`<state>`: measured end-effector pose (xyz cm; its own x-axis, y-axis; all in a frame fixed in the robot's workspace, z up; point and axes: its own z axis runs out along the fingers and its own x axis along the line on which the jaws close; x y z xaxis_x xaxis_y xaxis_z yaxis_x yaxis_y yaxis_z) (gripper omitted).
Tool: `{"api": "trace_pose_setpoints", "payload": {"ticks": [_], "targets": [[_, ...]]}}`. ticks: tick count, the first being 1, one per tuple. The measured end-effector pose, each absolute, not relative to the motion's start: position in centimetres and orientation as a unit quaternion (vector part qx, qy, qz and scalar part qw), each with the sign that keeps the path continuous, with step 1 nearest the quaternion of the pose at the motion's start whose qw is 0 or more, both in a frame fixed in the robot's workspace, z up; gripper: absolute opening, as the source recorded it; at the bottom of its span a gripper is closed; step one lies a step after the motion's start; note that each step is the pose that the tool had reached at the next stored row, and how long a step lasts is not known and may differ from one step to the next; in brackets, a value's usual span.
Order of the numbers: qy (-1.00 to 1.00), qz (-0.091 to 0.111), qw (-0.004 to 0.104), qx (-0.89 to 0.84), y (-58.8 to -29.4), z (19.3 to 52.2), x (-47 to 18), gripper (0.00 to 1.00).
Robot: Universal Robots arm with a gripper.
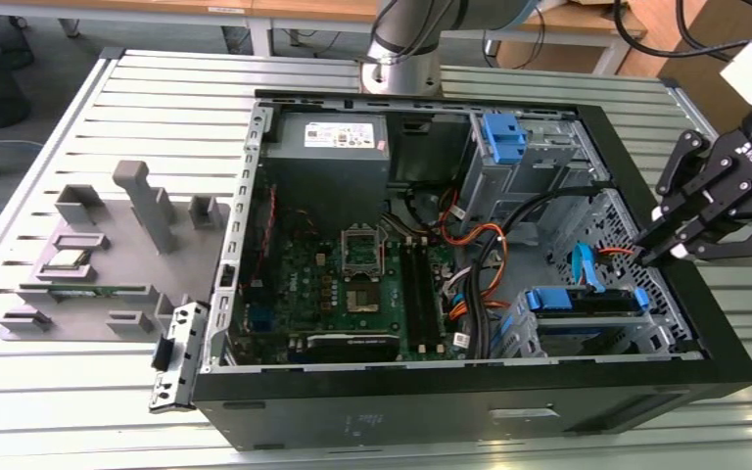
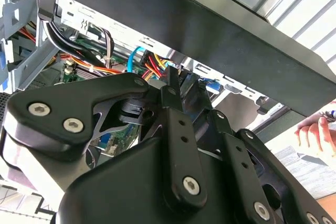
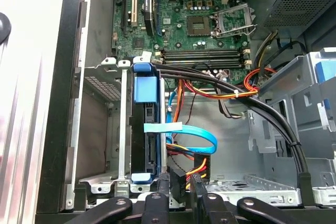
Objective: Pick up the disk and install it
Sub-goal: 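Insert the second disk wire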
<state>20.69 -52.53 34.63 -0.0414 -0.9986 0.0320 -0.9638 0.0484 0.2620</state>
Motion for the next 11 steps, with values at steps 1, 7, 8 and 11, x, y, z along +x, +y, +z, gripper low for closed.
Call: {"api": "trace_pose_setpoints", "payload": {"ticks": [1, 7, 8, 11], "targets": [[-0.717, -0.084, 0.103, 0.685, -52.53, 34.63, 20.70, 0.30], [-0.717, -0.085, 0.104, 0.684, -52.53, 34.63, 20.74, 0.16], [-0.717, -0.085, 0.104, 0.684, -52.53, 34.63, 20.75, 0.16], [-0.717, -0.085, 0.104, 0.684, -52.53, 34.63, 20.77, 0.16]]}}
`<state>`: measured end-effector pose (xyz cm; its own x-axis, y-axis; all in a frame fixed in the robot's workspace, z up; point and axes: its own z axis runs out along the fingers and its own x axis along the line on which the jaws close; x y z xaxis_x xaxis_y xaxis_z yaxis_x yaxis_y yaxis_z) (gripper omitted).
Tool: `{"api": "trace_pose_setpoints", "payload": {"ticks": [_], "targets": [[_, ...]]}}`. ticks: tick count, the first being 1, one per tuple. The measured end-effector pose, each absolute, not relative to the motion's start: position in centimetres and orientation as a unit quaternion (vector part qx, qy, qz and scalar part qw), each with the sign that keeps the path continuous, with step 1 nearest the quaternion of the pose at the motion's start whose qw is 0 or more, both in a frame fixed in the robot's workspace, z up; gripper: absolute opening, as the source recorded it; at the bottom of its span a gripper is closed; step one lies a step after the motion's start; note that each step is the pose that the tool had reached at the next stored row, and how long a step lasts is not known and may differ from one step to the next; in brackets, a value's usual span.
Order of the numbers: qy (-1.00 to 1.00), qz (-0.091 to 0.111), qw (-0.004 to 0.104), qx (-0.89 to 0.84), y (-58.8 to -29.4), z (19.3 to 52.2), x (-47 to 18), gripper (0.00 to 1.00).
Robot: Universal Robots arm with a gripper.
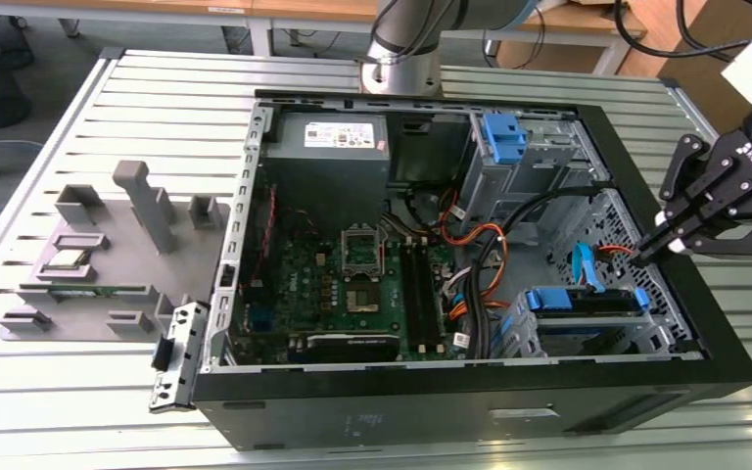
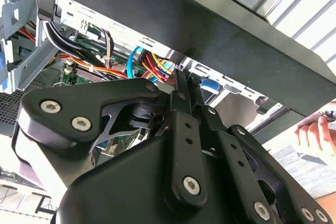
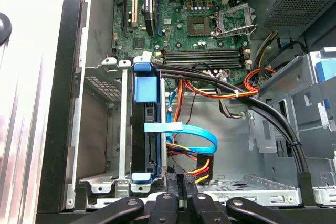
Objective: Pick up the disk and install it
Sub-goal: 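Insert the second disk wire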
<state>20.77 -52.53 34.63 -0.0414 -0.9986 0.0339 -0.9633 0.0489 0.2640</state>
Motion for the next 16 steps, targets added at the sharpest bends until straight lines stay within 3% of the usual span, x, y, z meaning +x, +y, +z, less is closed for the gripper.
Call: {"api": "trace_pose_setpoints", "payload": {"ticks": [7, 16], "targets": [[-0.717, -0.084, 0.104, 0.684, -52.5, 34.6, 20.7, 0.16], [-0.718, -0.070, 0.090, 0.686, -52.6, 34.6, 19.1, 0.16]]}}
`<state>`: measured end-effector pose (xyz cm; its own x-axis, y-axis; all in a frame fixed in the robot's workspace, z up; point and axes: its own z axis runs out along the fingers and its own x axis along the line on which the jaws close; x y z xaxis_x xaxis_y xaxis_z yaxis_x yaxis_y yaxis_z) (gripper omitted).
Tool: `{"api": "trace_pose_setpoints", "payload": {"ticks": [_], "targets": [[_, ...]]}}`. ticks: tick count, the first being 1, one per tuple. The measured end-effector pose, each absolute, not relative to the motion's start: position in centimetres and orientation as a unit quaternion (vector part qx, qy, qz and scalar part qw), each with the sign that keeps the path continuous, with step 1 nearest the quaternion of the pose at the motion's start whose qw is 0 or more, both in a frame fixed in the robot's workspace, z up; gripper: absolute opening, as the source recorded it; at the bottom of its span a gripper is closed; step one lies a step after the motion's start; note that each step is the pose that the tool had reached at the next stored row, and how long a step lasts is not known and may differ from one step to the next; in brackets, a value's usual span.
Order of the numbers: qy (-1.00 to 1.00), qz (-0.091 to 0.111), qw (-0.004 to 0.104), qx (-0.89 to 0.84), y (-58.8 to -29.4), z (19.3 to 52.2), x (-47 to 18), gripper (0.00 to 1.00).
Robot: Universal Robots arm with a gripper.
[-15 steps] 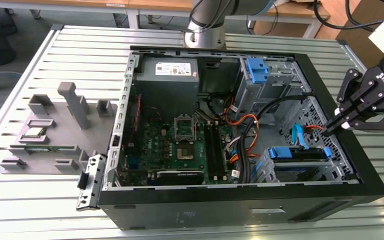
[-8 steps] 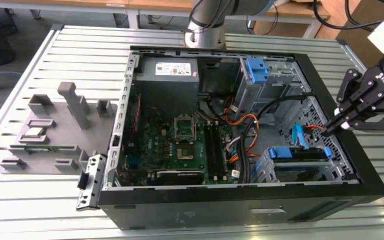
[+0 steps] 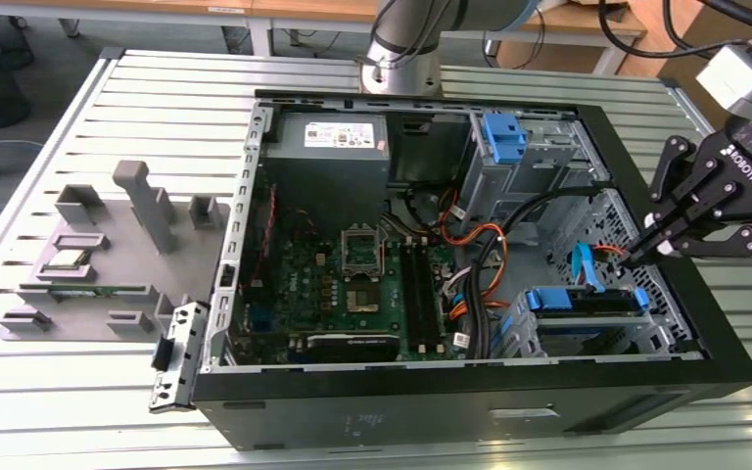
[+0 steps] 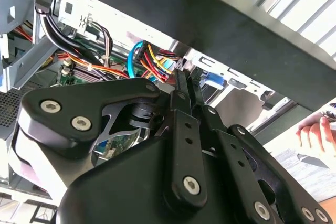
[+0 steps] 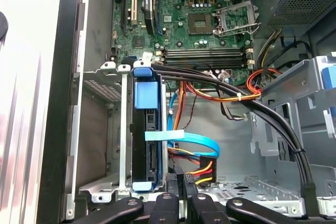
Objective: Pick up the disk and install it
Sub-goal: 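Insert the second disk wire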
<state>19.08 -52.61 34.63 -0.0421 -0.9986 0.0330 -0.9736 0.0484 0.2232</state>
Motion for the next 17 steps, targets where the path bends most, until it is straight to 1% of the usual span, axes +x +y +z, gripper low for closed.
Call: {"api": "trace_pose_setpoints", "payload": {"ticks": [3, 10, 17], "targets": [[-0.719, -0.068, 0.087, 0.686, -52.6, 34.6, 18.9, 0.16], [-0.719, -0.053, 0.073, 0.689, -52.8, 34.6, 18.2, 0.16], [-0.719, -0.043, 0.062, 0.691, -52.9, 34.6, 17.2, 0.16]]}}
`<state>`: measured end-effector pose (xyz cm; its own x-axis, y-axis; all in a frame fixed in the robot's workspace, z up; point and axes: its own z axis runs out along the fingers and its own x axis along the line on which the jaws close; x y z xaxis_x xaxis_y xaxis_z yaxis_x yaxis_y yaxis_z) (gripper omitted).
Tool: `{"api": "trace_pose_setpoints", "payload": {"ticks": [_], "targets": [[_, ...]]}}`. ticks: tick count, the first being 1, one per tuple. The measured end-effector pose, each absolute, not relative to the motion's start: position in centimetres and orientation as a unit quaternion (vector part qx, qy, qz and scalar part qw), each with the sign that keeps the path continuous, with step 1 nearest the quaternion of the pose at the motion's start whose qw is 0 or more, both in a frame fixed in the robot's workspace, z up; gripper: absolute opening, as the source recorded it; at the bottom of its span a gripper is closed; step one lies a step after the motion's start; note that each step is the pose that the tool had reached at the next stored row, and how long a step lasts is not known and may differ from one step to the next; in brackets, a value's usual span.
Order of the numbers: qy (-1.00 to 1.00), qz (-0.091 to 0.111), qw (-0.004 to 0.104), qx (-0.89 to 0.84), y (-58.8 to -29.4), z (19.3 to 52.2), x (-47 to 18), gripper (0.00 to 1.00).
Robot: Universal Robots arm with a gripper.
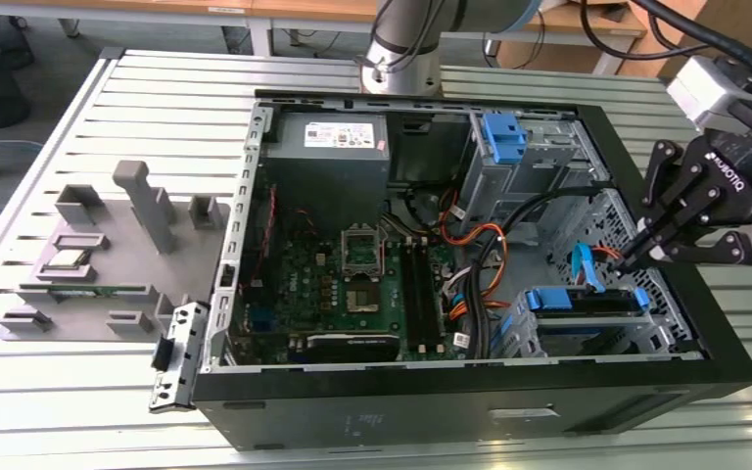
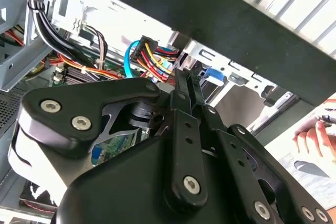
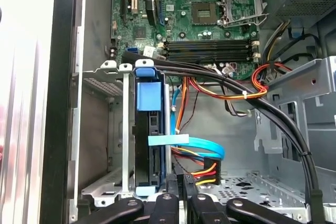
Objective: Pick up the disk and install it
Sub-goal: 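Insert the second disk wire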
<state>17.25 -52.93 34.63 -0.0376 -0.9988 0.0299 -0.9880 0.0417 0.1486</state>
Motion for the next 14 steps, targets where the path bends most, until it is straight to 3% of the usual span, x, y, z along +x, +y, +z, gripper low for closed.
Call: {"api": "trace_pose_setpoints", "payload": {"ticks": [14], "targets": [[-0.716, -0.020, 0.039, 0.697, -53.2, 34.5, 15.8, 0.16]]}}
